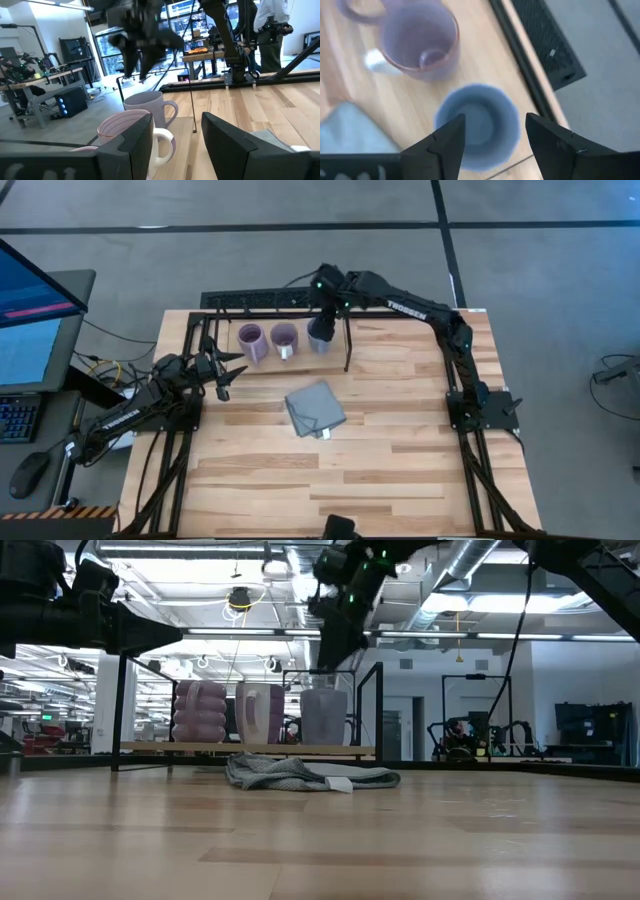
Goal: Stack small to large cups/mugs on shelf
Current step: Return to Home Position
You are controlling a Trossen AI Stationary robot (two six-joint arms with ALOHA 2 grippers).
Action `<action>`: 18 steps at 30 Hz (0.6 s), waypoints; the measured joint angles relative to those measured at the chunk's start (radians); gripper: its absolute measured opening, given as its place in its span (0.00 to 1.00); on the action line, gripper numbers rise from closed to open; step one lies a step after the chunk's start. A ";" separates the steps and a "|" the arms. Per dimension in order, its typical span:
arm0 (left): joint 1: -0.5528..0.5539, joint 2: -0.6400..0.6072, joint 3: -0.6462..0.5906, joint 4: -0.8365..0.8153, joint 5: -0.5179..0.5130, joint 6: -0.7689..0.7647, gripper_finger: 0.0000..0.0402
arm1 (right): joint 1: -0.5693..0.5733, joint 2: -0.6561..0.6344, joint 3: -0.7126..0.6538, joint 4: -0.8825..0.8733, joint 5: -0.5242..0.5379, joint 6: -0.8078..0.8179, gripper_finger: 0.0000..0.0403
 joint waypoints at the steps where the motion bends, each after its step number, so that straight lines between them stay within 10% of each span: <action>1: 0.000 0.000 0.000 0.000 0.000 0.000 0.40 | 0.000 -0.002 0.035 -0.020 0.000 0.000 0.57; 7: 0.001 -0.006 0.002 -0.004 0.038 0.006 0.40 | 0.000 -0.021 0.242 -0.136 -0.002 -0.018 0.57; 18: -0.001 -0.041 0.231 -0.426 0.055 -0.007 0.40 | 0.029 -0.331 0.040 -0.073 -0.063 -0.071 0.57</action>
